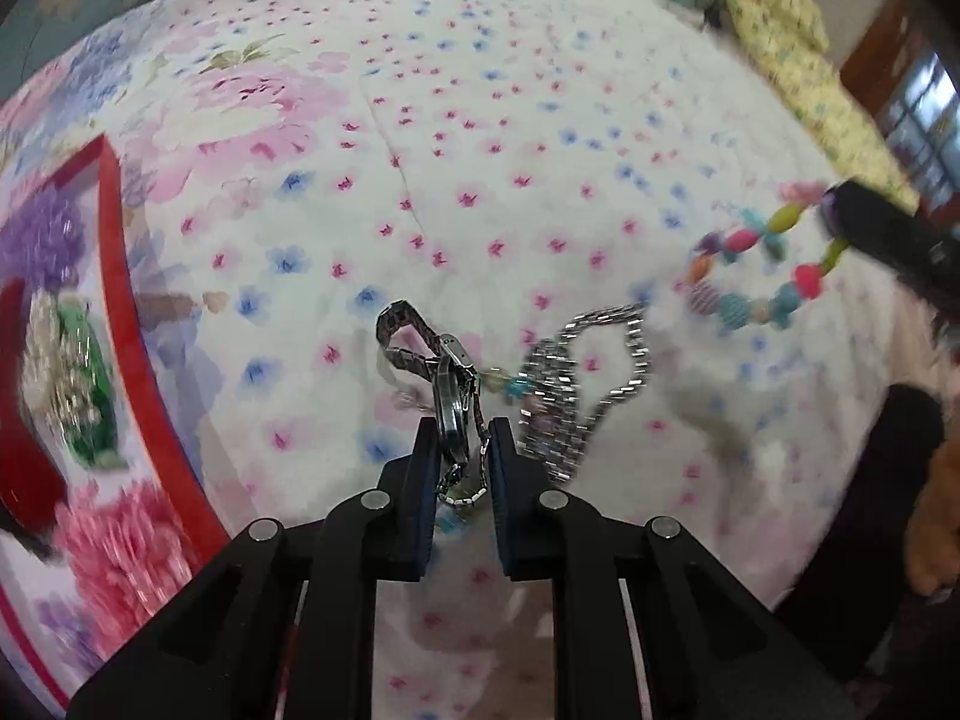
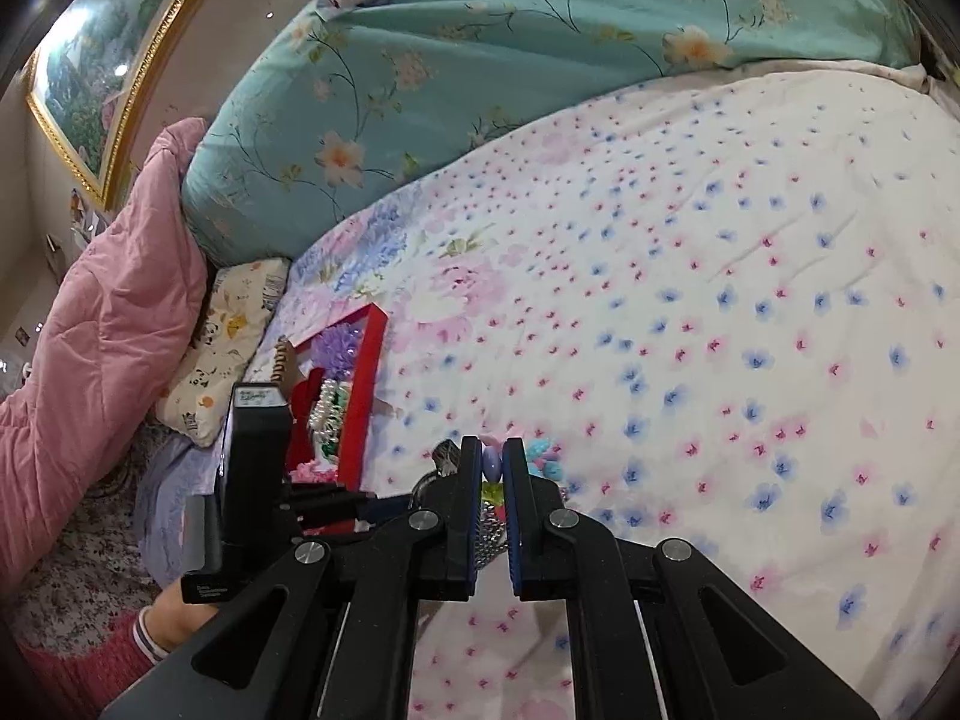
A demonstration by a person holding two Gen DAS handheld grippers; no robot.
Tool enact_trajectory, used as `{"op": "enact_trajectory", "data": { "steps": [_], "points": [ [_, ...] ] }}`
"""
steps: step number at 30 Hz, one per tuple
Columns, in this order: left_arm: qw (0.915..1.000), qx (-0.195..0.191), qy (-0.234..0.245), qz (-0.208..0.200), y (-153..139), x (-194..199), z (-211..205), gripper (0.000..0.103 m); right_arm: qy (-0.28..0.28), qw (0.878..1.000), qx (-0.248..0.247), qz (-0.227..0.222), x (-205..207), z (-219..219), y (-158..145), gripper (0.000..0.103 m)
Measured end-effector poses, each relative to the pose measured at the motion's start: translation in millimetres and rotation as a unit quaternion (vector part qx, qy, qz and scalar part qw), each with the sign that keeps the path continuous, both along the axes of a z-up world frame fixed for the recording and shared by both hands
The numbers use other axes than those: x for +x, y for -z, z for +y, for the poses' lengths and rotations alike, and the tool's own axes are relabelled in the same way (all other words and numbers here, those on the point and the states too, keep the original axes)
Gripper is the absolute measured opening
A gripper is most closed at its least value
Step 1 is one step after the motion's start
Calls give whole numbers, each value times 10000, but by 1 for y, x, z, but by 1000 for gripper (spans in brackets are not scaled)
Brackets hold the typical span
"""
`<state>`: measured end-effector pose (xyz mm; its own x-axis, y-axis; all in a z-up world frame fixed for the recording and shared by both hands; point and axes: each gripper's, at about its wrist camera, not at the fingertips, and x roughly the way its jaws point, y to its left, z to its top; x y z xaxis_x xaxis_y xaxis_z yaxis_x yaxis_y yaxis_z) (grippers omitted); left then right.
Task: Organize jewelry
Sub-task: 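Grasp the black watch with left tool while right tool grasps beaded bracelet, then carry the watch and beaded bracelet over the tray with both tools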
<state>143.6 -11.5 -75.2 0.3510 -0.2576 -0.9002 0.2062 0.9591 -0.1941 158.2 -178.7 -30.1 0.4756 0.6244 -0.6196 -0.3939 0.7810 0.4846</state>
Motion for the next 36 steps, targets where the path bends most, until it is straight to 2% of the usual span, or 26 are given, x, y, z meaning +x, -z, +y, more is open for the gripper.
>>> {"op": "enact_trajectory", "data": {
  "steps": [4, 11, 24, 36],
  "points": [
    [9984, -499, -244, -142, -19, -20, 12, 13, -35, 10000, 54, -41, -6, 2, -6, 6],
    [9931, -870, -662, -422, -43, -48, 35, 13, -149, 9997, 118, -131, -16, 13, -15, 6],
    [9822, -1033, -1388, -728, -56, -91, 87, 13, -432, 9990, 116, -78, -28, 41, -15, 6],
    [9715, -1001, -1935, -930, -62, -119, 140, 13, -912, 9958, 43, -107, -36, 91, -19, 6]
  ]
}}
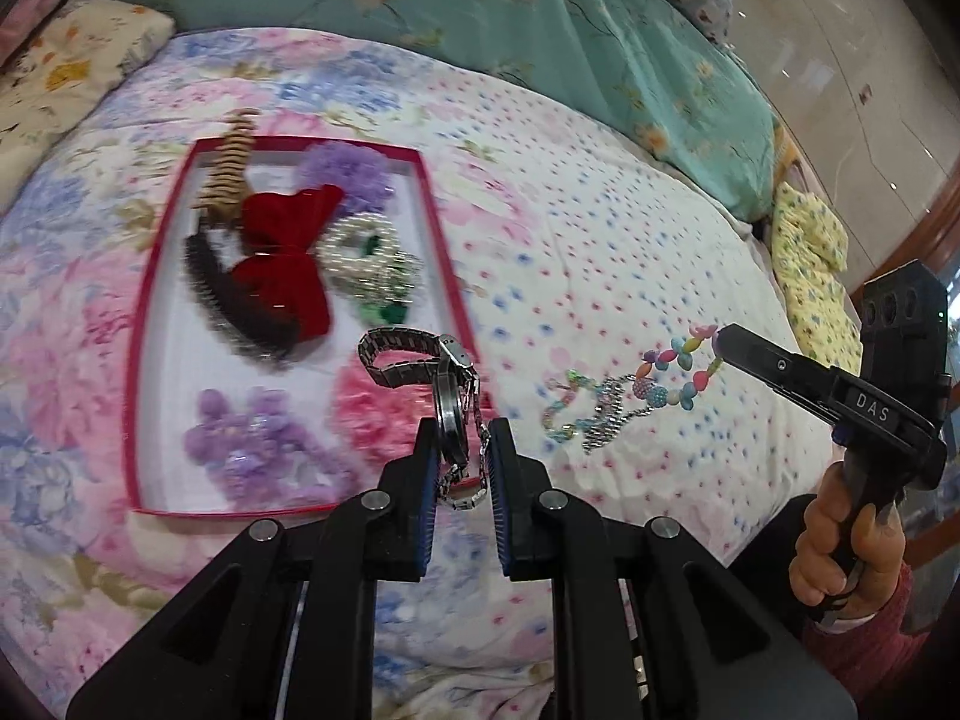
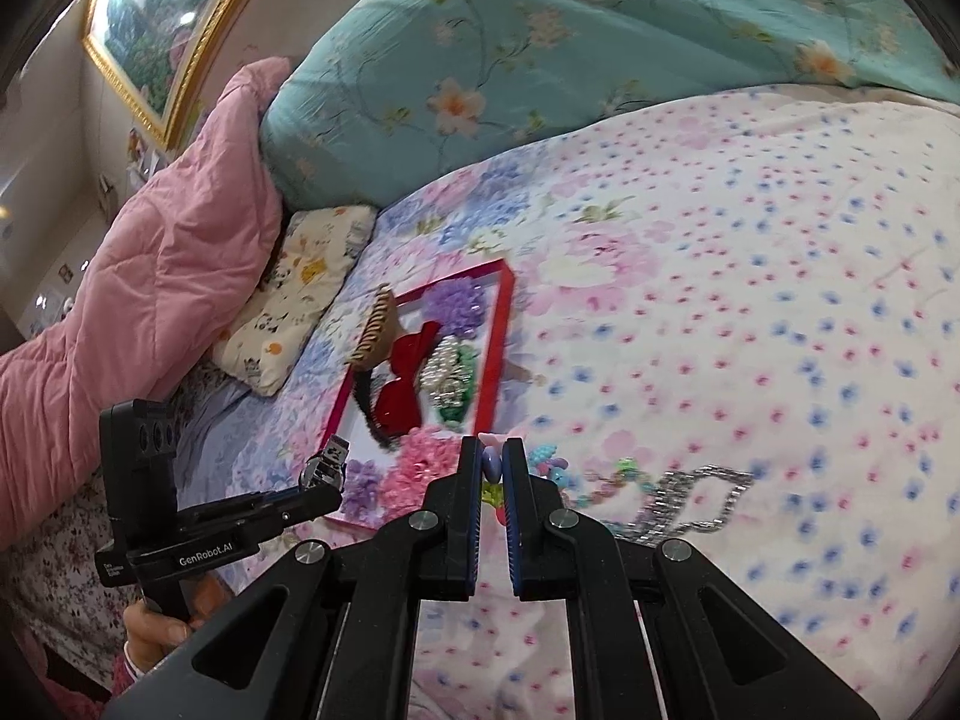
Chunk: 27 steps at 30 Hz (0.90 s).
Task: Organize jewelry
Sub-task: 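Carry the watch and beaded bracelet over the tray with both tools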
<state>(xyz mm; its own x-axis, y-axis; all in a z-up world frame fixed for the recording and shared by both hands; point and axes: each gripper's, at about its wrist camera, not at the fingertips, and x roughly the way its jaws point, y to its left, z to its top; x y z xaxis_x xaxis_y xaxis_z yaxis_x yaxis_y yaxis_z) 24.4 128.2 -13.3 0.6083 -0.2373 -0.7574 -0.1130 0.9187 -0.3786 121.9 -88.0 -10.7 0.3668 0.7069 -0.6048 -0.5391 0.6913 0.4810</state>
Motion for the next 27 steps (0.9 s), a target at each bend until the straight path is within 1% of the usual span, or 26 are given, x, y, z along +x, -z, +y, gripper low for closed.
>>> {"op": "enact_trajectory", "data": {
  "steps": [9, 14, 16, 19, 21, 24, 27],
  "points": [
    [9990, 70, -447, 35, 4, -18, 42, 13, -606, 9982, 14, 34, -10, 63, 1, 6],
    [9980, 109, -605, 140, 12, -26, 60, 13, -981, 9951, 69, 56, -16, 105, 3, 6],
    [9977, 87, -633, 235, 19, -25, 65, 13, -1098, 9939, 93, 76, -17, 119, 6, 6],
    [9972, -2, -646, 390, 33, -21, 69, 13, -1156, 9932, 4, 114, -14, 133, 16, 6],
    [9968, 22, -642, 485, 41, -18, 69, 13, -1134, 9932, -114, 241, -8, 139, 30, 6],
    [9964, -21, -605, 592, 52, -12, 68, 13, -1023, 9933, -234, 479, 1, 139, 51, 6],
    [9960, 62, -549, 704, 60, -4, 64, 13, -890, 9934, -360, 624, 10, 134, 66, 6]
  ]
}}
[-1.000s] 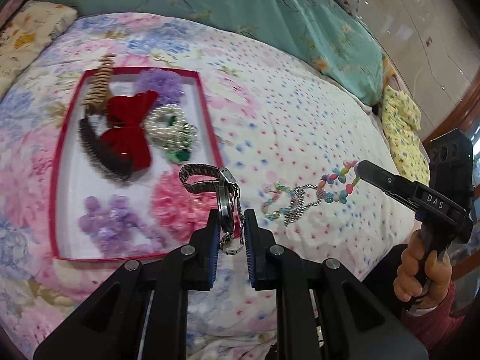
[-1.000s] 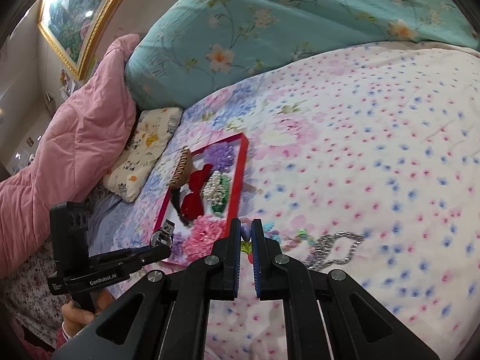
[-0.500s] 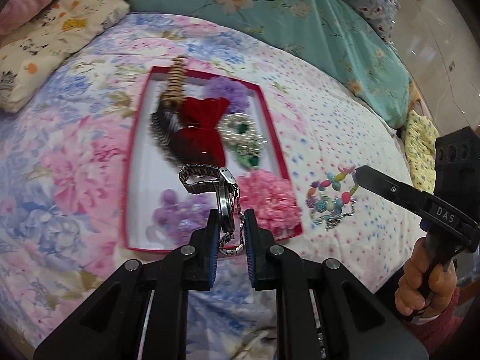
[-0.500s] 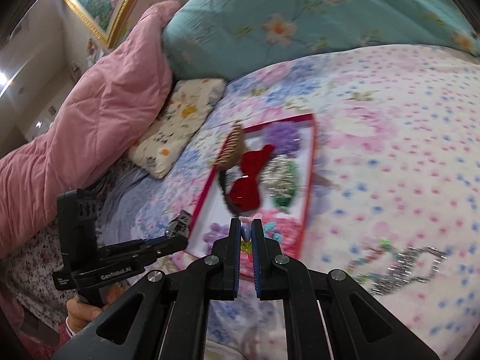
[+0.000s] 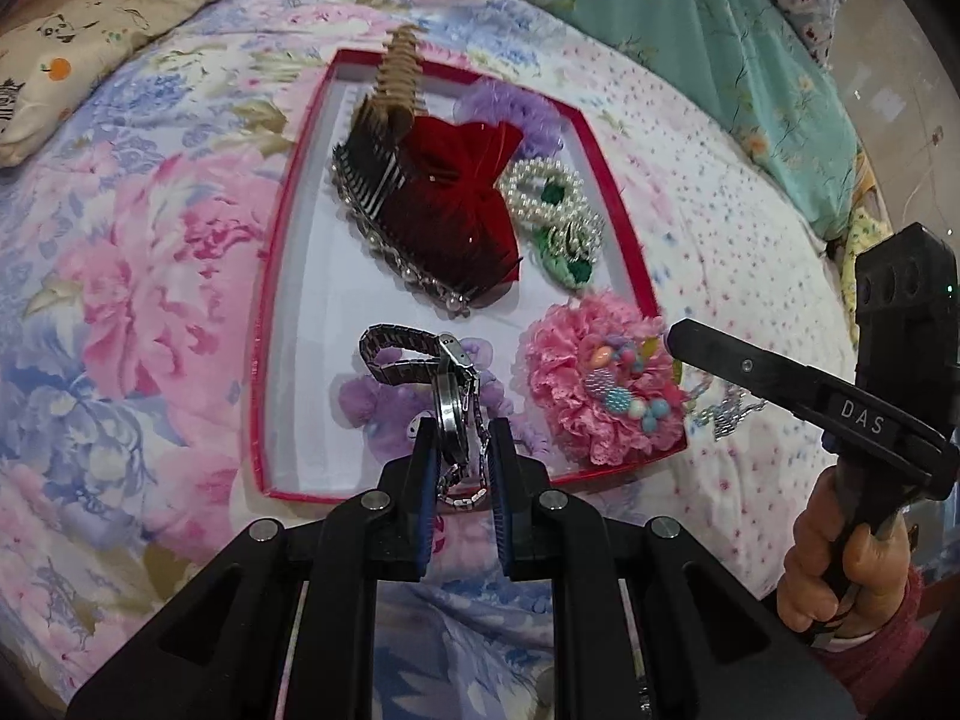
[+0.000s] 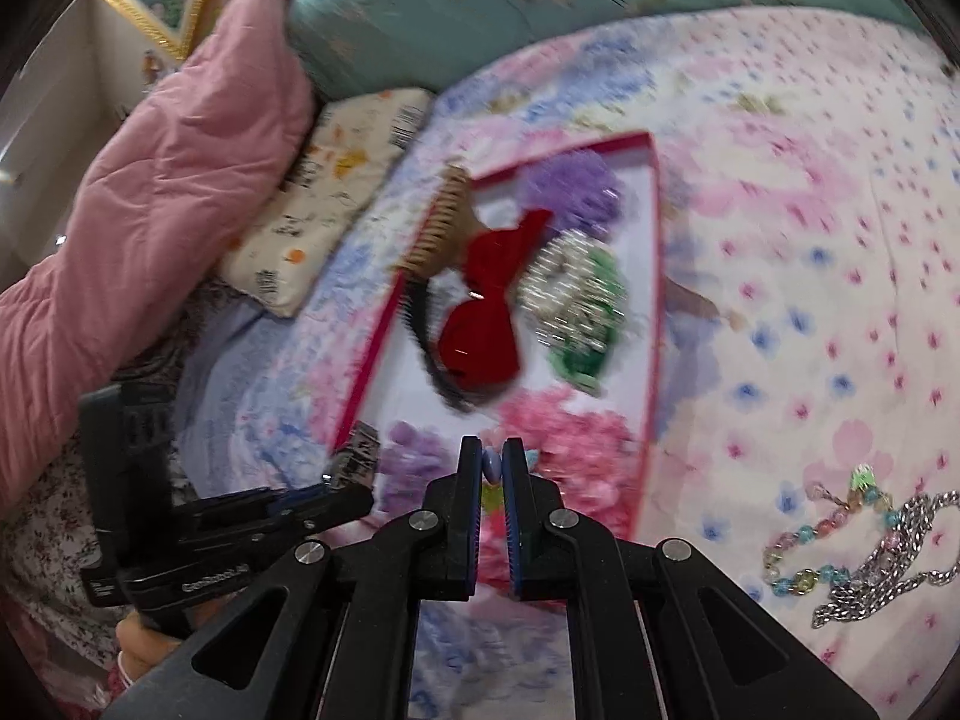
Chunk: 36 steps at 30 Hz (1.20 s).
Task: Organize jewelry
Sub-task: 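Carry the watch and beaded bracelet over the tray with both tools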
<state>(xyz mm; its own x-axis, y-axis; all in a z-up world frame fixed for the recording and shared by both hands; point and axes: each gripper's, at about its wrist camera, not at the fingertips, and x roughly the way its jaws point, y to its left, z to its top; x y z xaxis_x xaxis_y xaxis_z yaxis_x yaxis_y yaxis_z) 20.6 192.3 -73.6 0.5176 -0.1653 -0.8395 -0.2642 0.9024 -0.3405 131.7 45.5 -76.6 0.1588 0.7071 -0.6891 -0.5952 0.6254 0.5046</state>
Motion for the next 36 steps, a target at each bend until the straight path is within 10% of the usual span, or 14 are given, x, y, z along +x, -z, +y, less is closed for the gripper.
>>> {"op": "enact_trajectory", "data": {
  "steps": [36],
  "points": [
    [9994, 214, 16, 283, 8, 9, -8, 22, 18, 9996, -243, 103, 12, 4, 21, 11]
  ]
}}
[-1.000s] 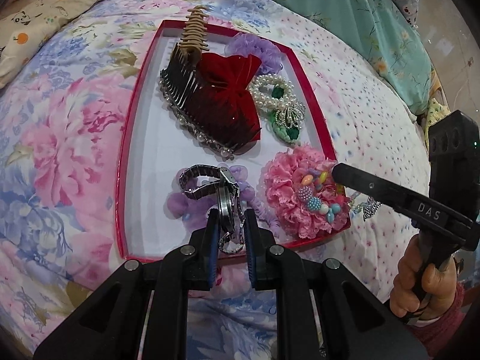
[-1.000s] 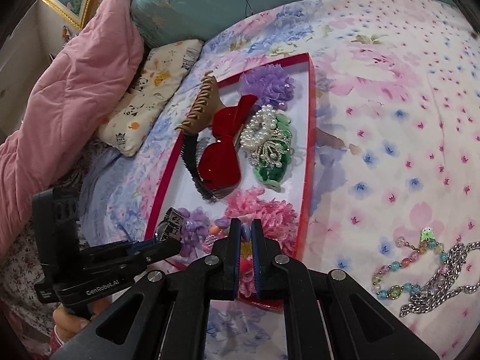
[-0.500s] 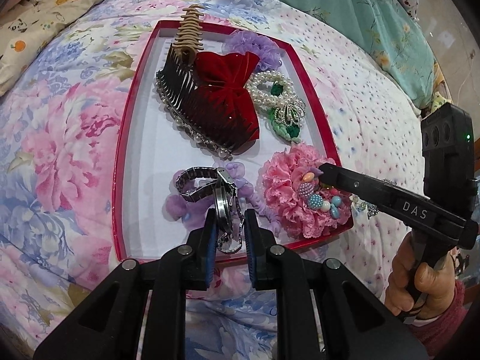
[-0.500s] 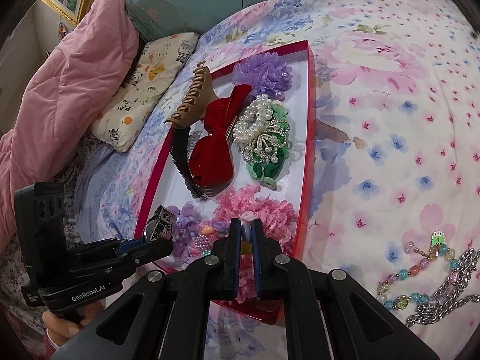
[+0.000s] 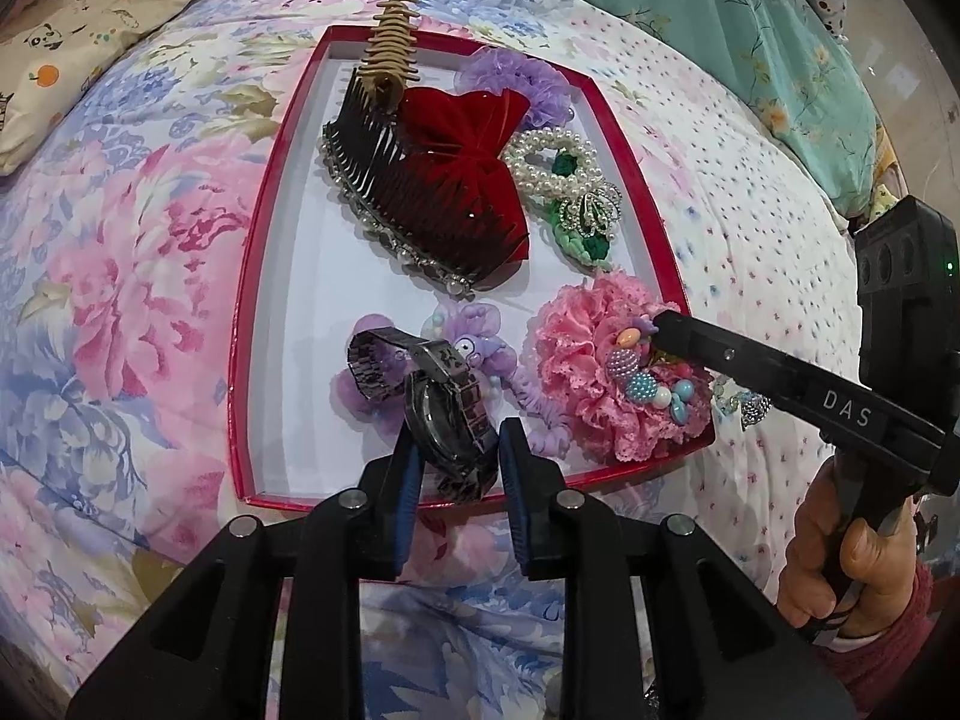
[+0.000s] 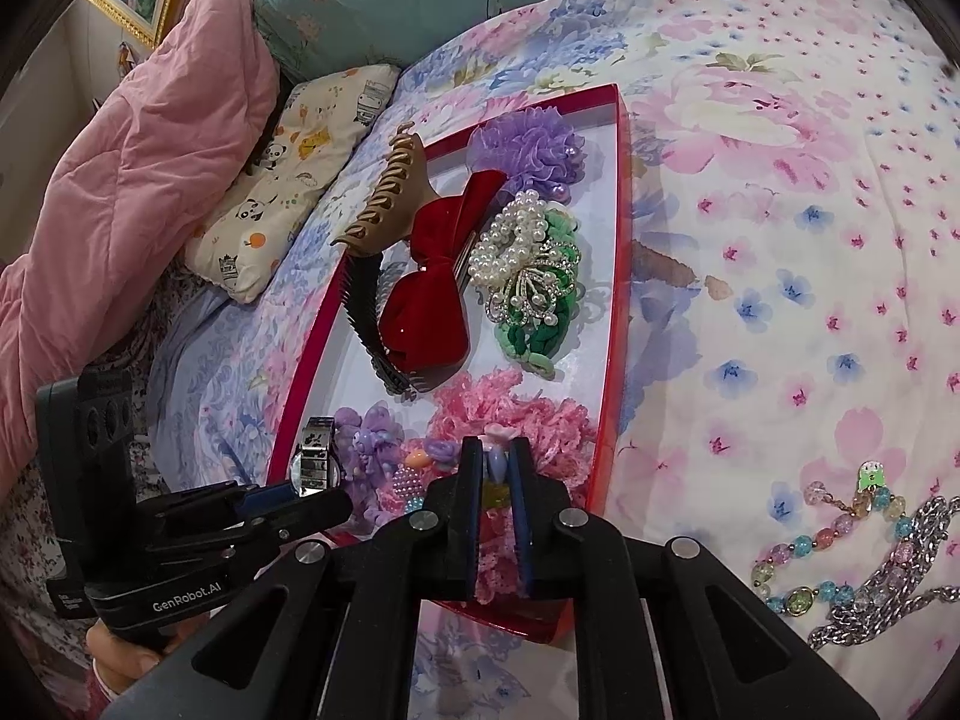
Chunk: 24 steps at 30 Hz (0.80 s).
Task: Organize jewelry
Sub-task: 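Carry the watch and beaded bracelet over the tray with both tools, then open both tools to drop the watch and beaded bracelet in the tray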
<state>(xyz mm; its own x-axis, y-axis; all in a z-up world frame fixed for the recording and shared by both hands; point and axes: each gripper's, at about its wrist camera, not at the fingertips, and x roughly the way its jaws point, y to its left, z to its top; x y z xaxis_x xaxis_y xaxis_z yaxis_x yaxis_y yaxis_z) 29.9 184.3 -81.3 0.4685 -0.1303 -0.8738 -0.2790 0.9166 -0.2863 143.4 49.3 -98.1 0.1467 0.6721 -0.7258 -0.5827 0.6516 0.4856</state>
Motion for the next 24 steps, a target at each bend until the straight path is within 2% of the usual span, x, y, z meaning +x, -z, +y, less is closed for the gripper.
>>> {"op": "enact_trajectory", "data": {
  "steps": [4, 19, 24],
  "points": [
    [10000, 9, -53, 21, 0, -3, 2, 29, 26, 10000, -1, -22, 0, -1, -2, 11],
    [9999, -79, -112, 18, 1, -7, 7, 34, 22, 10000, -36, -58, -3, 0, -6, 12],
    [9999, -58, -113, 3, -1, -7, 5, 40, 58, 9999, -46, -69, -2, -1, -7, 13]
  ]
}}
